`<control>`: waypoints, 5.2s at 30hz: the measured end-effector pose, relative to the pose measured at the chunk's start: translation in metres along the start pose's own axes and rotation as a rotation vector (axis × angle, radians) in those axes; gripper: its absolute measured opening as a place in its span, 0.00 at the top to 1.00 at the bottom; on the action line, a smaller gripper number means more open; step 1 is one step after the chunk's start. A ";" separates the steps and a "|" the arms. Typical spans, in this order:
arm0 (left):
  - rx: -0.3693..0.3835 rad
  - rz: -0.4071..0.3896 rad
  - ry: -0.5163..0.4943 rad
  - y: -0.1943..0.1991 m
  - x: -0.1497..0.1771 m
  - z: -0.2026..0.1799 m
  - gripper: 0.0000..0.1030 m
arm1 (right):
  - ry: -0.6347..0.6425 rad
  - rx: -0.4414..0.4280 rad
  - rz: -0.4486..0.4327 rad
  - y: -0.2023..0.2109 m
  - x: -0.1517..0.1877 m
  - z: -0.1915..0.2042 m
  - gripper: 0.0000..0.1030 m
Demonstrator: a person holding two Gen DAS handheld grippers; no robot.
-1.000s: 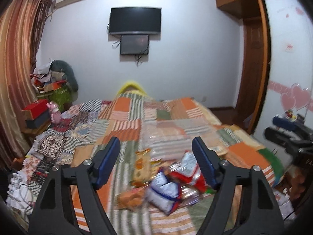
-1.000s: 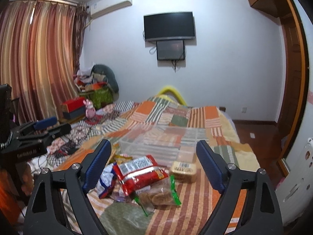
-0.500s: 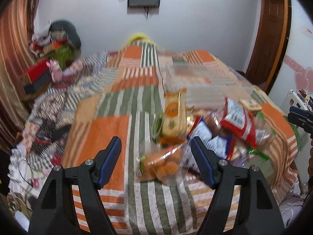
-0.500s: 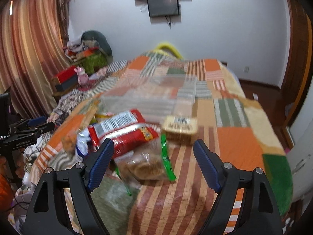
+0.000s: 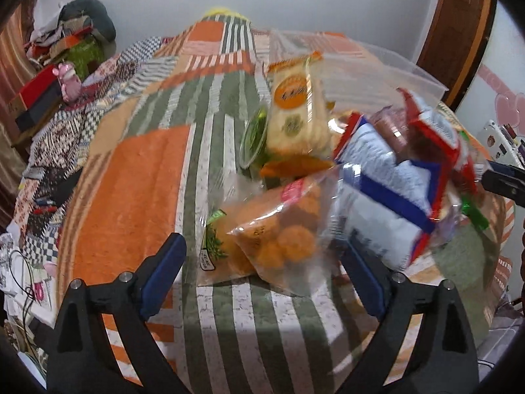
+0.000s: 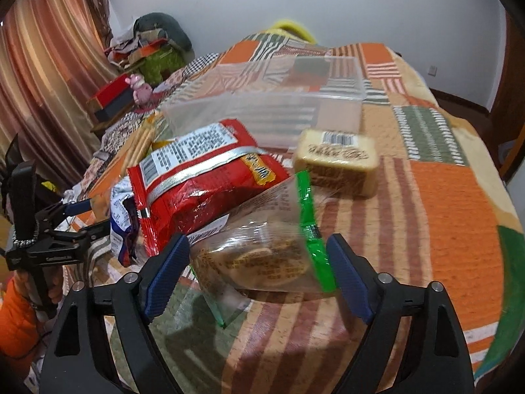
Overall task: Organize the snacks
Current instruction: 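Grasp the orange puff bag with the left tool while the right tool grasps the green-zipper cookie bag, then lift both held bags and carry them over the clear plastic box, then lower both bags into the clear box and open both tools, then grasp the yellow rice-cracker packet with the left tool while the right tool grasps the bread loaf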
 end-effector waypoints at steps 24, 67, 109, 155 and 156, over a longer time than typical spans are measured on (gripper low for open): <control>0.015 -0.084 0.056 0.005 0.000 0.005 0.40 | 0.020 -0.035 -0.008 0.003 0.006 0.001 0.35; 0.089 -0.369 -0.042 0.022 -0.169 -0.070 0.41 | 0.063 0.113 -0.359 0.005 -0.116 -0.018 0.36; 0.085 -0.202 -0.077 -0.009 -0.174 -0.058 0.31 | 0.061 0.106 -0.176 -0.012 -0.106 -0.035 0.27; 0.100 -0.014 0.002 -0.021 -0.045 -0.017 0.63 | -0.023 0.150 0.015 -0.043 -0.028 -0.049 0.22; 0.098 -0.020 0.002 -0.019 -0.045 -0.018 0.64 | -0.021 0.154 0.011 -0.042 -0.028 -0.048 0.22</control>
Point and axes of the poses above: each gripper's, at about its wrist camera, not at the fingertips, and y roughly against the way its jaws point, z to its left, x to its underside, the point moved 3 cm from there along -y, roughly the way its jaws point, and after that the axes turned 10 degrees about -z, right-handed, at the moved point
